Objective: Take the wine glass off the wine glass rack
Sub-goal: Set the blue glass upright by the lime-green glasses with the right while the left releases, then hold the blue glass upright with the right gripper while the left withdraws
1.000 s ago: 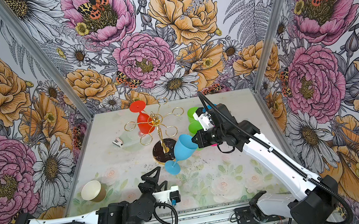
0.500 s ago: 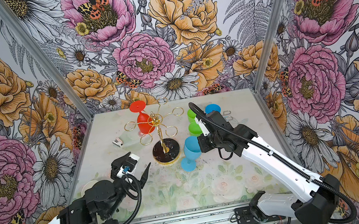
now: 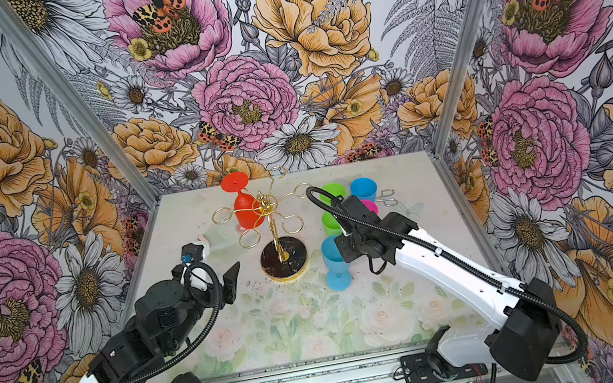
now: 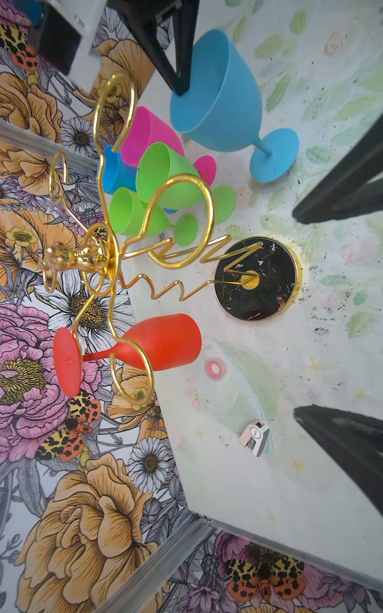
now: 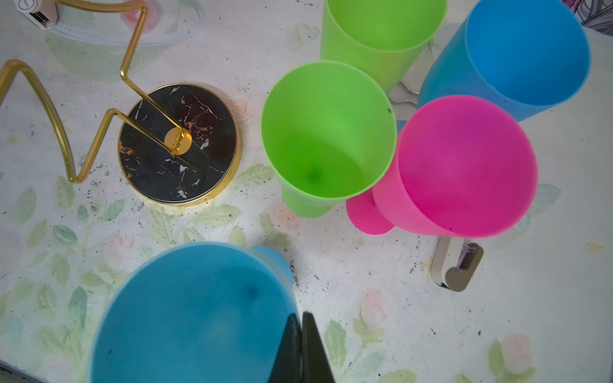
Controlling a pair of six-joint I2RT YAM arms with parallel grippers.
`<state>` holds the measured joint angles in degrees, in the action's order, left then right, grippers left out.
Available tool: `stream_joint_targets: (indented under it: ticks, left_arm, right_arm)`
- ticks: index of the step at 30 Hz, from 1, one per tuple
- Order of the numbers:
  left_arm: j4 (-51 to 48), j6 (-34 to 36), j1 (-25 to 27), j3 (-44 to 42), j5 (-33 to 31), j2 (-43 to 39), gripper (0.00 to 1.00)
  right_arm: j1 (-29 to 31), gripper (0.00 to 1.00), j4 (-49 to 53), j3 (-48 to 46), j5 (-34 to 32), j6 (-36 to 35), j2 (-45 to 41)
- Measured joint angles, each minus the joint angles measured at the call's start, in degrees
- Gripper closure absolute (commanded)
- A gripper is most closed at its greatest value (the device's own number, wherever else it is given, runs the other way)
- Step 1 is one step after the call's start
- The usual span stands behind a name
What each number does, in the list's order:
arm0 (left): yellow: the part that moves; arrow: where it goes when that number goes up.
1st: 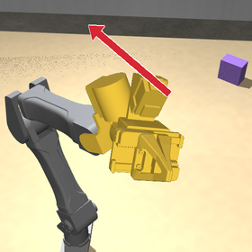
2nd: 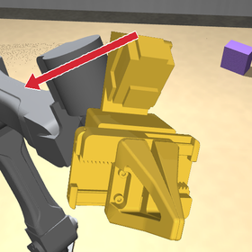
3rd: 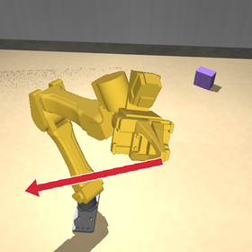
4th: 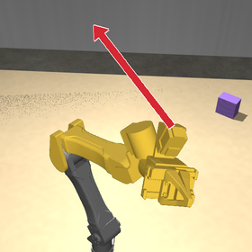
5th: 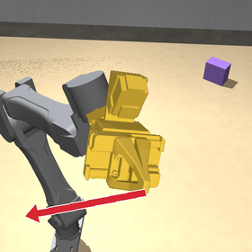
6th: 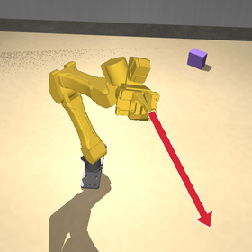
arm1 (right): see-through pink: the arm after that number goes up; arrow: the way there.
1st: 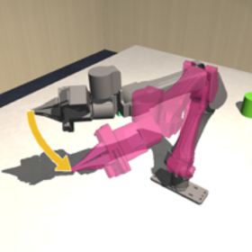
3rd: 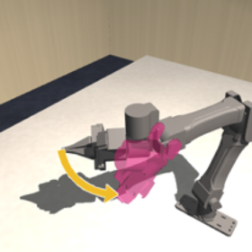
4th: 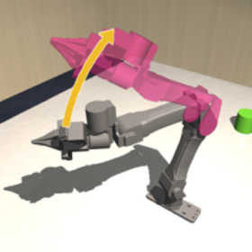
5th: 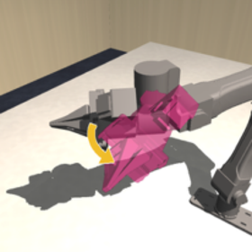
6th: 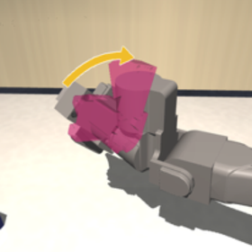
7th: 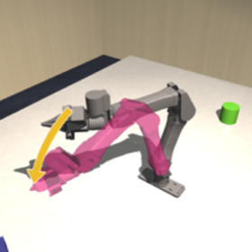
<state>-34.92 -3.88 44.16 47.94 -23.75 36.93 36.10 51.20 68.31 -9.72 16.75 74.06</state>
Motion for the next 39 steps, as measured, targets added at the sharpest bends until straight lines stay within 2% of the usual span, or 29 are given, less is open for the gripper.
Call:
stream_joint_targets:
  ticks: [8,24,29,39]
  left_arm:
    - [-2.8,-4.7,-11.5,1.9,14.2,1.1,0.11]
    - [-4.3,-10.8,-29.1,4.8,31.0,3.1,0.09]
    - [-4.3,-12.7,-32.4,5.4,34.4,4.7,0.10]
    - [-4.5,-13.8,-34.8,7.0,36.5,5.9,0.10]
  right_arm:
    - [0.0,1.00,-0.4,-0.9,-1.5,-0.4,1.3]
    - [0.0,1.00,-4.9,-4.1,-1.4,-1.0,2.2]
    - [0.0,1.00,-6.7,-4.4,-1.6,-1.4,2.4]
    - [0.0,0.98,-9.0,-4.4,-2.2,-1.4,3.7]
